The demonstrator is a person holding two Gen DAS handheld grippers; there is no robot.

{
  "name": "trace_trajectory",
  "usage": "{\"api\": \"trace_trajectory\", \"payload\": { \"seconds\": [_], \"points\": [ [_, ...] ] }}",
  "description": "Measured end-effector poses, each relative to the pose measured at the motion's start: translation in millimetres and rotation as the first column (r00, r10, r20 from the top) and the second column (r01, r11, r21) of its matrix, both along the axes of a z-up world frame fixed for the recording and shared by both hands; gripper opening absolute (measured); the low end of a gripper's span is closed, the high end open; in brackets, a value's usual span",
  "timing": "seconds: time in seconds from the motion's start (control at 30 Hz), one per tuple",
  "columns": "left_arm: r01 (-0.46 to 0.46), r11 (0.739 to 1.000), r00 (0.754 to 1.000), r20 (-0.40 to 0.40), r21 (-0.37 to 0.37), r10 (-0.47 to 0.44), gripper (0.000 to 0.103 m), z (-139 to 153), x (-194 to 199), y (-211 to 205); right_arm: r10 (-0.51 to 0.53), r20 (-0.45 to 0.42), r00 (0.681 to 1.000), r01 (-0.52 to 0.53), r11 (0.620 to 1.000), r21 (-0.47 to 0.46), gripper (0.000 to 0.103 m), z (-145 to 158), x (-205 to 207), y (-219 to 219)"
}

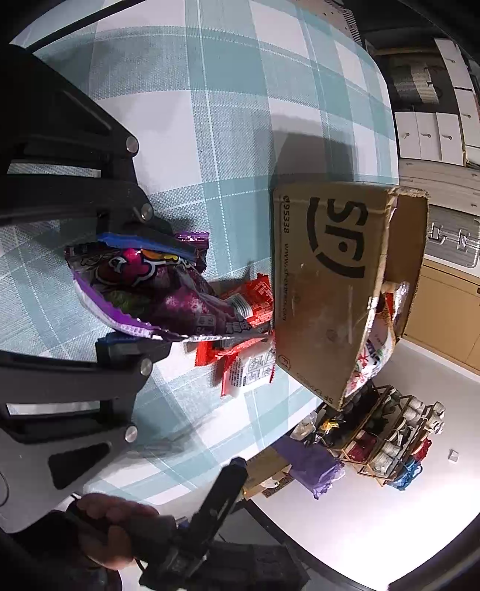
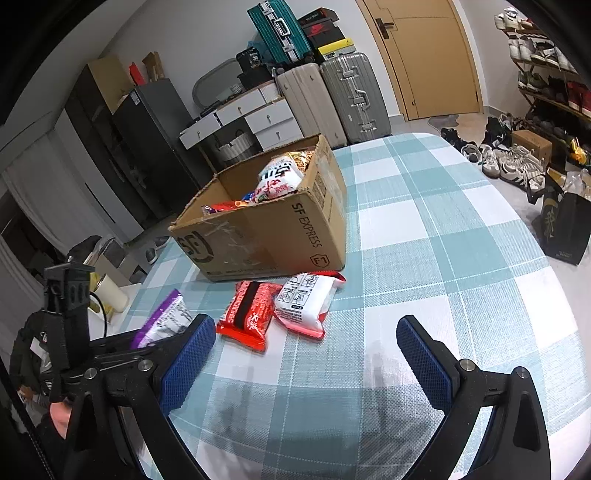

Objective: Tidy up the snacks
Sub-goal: 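Grasp the white noodle snack bag with the right tool while the left tool holds the purple bag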

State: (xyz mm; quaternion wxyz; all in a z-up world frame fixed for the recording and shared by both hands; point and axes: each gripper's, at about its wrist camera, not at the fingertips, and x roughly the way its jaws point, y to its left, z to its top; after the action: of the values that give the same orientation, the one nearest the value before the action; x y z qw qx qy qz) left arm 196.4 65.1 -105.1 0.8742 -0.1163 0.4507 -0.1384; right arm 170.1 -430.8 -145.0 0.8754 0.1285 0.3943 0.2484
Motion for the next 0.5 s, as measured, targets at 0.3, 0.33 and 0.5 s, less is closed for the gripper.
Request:
{"api": "trace_trajectory", "payload": {
  "seconds": [0.3,0.33,0.5],
  "points": [
    [-0.013,1.0,1.0,0.007,-0.009,0.013,0.031,9,-4,12,-0.001,-0.057,0.998,0.0,1.0,-0.021,0.1,-18,21,11],
    [-0.013,1.0,1.0,0.005,-0.01,0.014,0.031,9,-5,14,0.004,-0.065,0.998,-0.005,1.0,-0.023,0.1,-21,25,13],
    [-0.02,1.0,1.0,0.001,-0.016,0.02,0.031,11,-5,19,-0.007,-0.07,0.998,0.002,0.997,-0.073,0.1,-31,35,25]
  ]
}}
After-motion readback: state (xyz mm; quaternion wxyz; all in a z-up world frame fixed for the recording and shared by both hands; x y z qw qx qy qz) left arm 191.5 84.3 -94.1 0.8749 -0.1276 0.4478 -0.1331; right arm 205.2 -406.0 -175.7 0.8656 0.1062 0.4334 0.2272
